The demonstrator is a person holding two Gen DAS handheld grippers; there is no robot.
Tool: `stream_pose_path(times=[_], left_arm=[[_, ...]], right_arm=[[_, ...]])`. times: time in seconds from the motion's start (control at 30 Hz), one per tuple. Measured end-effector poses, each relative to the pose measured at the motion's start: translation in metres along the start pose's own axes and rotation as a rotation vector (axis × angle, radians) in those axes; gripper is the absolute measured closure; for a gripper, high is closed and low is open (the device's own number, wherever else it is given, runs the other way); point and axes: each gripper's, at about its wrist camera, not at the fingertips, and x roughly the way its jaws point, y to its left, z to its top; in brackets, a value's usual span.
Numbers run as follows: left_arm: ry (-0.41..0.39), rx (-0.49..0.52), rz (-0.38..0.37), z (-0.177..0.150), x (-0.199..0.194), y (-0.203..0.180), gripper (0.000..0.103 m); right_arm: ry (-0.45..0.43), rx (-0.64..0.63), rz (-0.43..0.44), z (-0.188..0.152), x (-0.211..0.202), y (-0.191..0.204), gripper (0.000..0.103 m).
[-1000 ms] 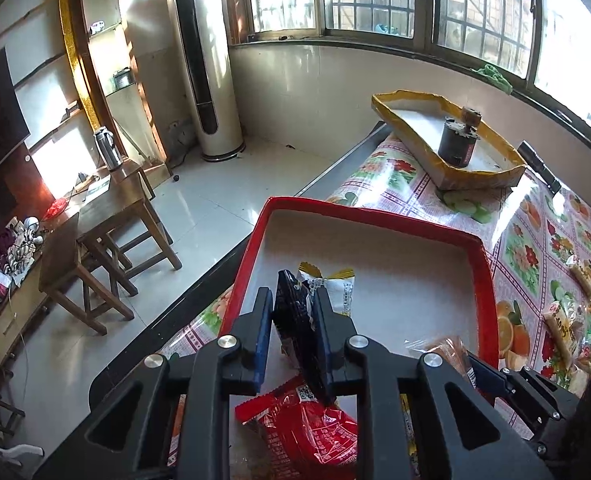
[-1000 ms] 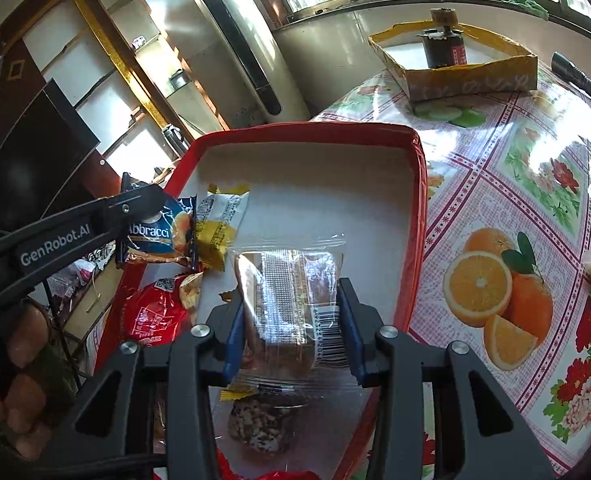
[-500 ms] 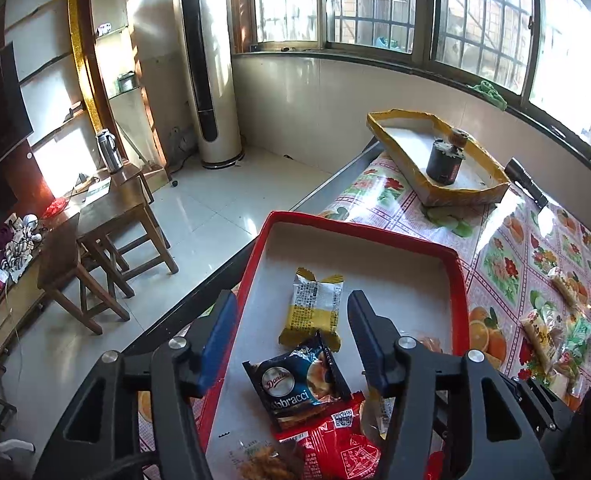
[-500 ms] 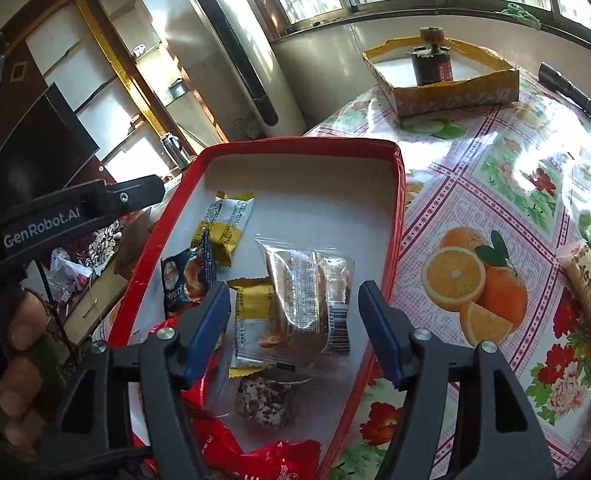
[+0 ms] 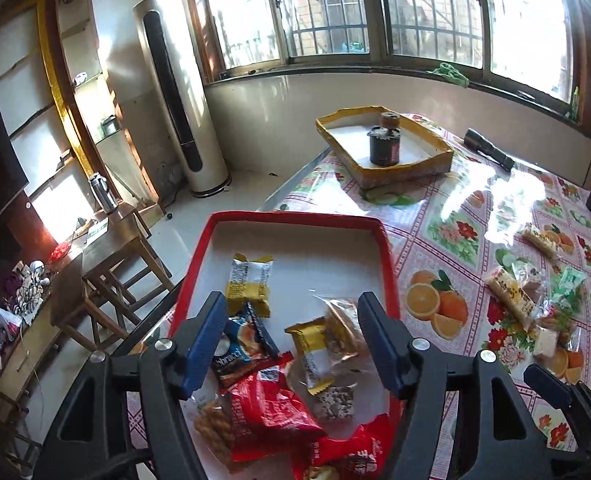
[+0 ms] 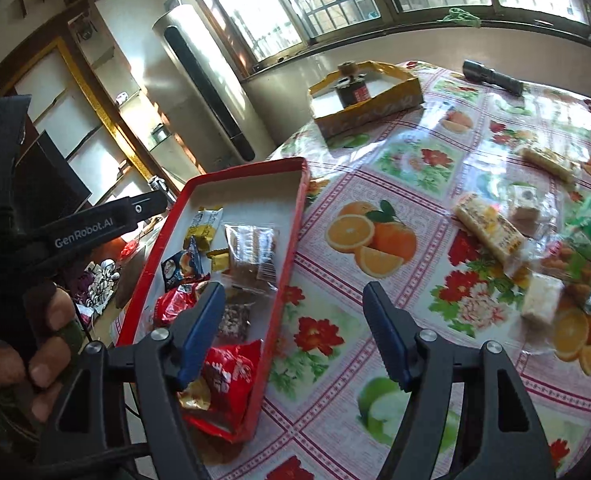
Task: Organize snacks
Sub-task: 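Move both tools back toward the white rice-cracker bars on the table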
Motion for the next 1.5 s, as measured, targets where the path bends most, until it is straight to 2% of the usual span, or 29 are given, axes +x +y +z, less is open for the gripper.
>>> stream_pose_path(times=[0.23, 0.83, 1.07, 1.4, 1.5], left_arm=[[0.015, 0.069, -0.066, -0.013, -0.014, -0.041, 0.034], [0.085, 0.166, -0.164, -0.033, -0.028, -0.099, 0.032], [0.131, 0.154, -0.200, -0.031, -0.023, -0.112, 0.032], [0.213, 0.117, -0.249, -0.024, 0.002, -0.129, 0.032], [0.241, 0.079, -0.264, -0.018, 0.014, -0.131, 0.032]], right_arm=[[-0.065, 0.097, -0.081, -0.024, -0.052, -0.044, 0.030], [-0.203, 0.308, -0.241, -0.059, -0.147, -0.142, 0.028], [-0.225, 0.332, -0.264, -0.059, -0.160, -0.154, 0.027], [-0.206, 0.357, -0.275, -0.057, -0.152, -0.164, 0.027], [-0.202, 0.358, -0.279, -0.054, -0.149, -0.167, 0.027]])
